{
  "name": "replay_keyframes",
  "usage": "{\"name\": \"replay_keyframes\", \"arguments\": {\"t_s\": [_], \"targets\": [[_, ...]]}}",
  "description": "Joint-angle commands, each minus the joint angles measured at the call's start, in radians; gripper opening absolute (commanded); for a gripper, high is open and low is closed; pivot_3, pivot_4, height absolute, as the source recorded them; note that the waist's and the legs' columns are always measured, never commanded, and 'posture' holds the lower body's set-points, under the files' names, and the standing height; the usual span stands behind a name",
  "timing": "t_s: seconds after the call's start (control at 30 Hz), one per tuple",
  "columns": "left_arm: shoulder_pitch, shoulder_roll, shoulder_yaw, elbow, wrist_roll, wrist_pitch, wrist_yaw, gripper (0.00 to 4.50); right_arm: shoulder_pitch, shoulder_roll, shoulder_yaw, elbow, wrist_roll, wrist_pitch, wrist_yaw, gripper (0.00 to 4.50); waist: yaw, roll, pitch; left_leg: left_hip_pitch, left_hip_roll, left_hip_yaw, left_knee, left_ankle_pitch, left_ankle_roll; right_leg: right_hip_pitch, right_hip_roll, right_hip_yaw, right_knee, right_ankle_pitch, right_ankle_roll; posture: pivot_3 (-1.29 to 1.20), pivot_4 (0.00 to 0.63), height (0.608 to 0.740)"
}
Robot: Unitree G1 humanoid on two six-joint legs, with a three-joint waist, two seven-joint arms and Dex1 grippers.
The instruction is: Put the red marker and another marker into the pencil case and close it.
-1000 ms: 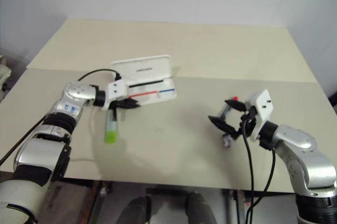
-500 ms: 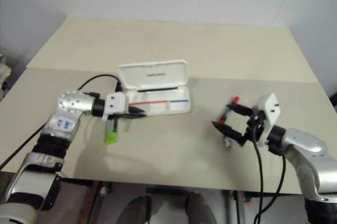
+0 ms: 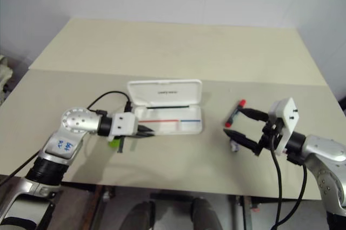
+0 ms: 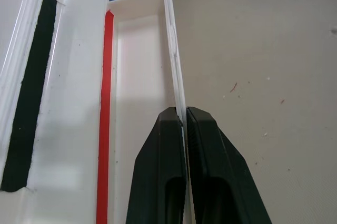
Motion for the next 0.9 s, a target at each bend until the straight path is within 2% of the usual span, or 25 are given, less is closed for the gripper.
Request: {"name": "replay_keyframes", "arguments": {"t_s": [0.03, 0.53, 0.73, 0.9], "targets": [[0.007, -0.011, -0.018, -0.054, 0.014, -0.005, 0.031, 0.03, -0.001, -0.001, -0.027, -0.037, 0.004, -0.023, -0.015, 4.50, 0.000, 0.000, 0.000, 0.000, 0.000, 0.000, 0.000, 0.000, 0.000, 0.000, 0.000, 0.000, 0.000, 0.000, 0.000, 0.00, 0.150, 0.740], [0.035, -0.024, -0.094, -0.054, 0.044, -0.036, 0.048, 0.03, -0.013, 0.008, -0.003, -0.031, -0.011, -0.037, -0.051, 4.50, 0.000, 0.000, 0.000, 0.000, 0.000, 0.000, 0.000, 0.000, 0.000, 0.000, 0.000, 0.000, 0.000, 0.000, 0.000, 0.00, 0.150, 0.740], [0.031, -0.032, -0.103, -0.035, 0.149, -0.064, 0.144, 1.71, -0.033, 0.008, 0.012, -0.012, -0.022, -0.042, -0.050, 4.50, 0.000, 0.000, 0.000, 0.000, 0.000, 0.000, 0.000, 0.000, 0.000, 0.000, 0.000, 0.000, 0.000, 0.000, 0.000, 0.00, 0.150, 0.740], [0.046, -0.020, -0.104, -0.097, 0.138, -0.054, 0.136, 3.41, -0.052, 0.002, 0.018, 0.009, -0.030, -0.047, -0.039, 4.50, 0.000, 0.000, 0.000, 0.001, 0.000, 0.000, 0.001, 0.000, 0.000, 0.001, 0.000, 0.000, 0.000, 0.000, 0.000, 0.00, 0.150, 0.740]]}}
